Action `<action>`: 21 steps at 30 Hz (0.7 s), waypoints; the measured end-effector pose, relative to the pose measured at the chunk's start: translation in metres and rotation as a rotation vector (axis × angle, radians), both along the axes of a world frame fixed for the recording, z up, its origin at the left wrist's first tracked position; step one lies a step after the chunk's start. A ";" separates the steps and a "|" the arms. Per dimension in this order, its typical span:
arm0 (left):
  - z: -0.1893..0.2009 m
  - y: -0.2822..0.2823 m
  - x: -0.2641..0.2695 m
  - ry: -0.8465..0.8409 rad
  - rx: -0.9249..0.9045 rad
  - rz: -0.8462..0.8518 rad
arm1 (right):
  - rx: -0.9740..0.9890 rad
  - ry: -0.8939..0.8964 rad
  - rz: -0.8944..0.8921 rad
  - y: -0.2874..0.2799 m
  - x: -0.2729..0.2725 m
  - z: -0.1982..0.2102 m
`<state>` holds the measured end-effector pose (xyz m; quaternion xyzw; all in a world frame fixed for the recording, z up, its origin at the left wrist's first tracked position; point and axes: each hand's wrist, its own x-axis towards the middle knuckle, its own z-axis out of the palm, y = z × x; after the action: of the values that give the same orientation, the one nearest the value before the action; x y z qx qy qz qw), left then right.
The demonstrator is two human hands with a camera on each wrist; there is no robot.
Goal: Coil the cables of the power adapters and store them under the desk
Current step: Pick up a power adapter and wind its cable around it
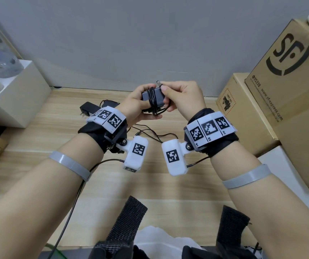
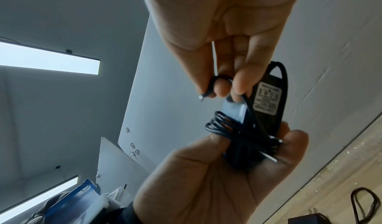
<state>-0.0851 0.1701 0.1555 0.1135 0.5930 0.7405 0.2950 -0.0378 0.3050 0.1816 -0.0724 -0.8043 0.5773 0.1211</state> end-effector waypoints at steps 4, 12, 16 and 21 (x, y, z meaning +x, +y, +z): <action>0.002 0.000 -0.001 -0.015 0.006 0.008 | 0.104 -0.094 0.018 0.000 0.003 0.004; 0.003 0.005 0.002 0.083 -0.089 -0.030 | 0.180 -0.073 -0.018 -0.001 0.003 0.002; 0.001 0.009 0.003 0.136 -0.153 -0.022 | 0.212 -0.095 -0.033 -0.004 0.001 0.000; -0.001 0.010 0.005 0.207 -0.217 -0.039 | 0.265 -0.028 -0.069 -0.010 -0.005 -0.002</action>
<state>-0.0806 0.1800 0.1544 0.1681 0.6945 0.6505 0.2573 -0.0425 0.2955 0.1793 -0.0916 -0.8720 0.4605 0.1383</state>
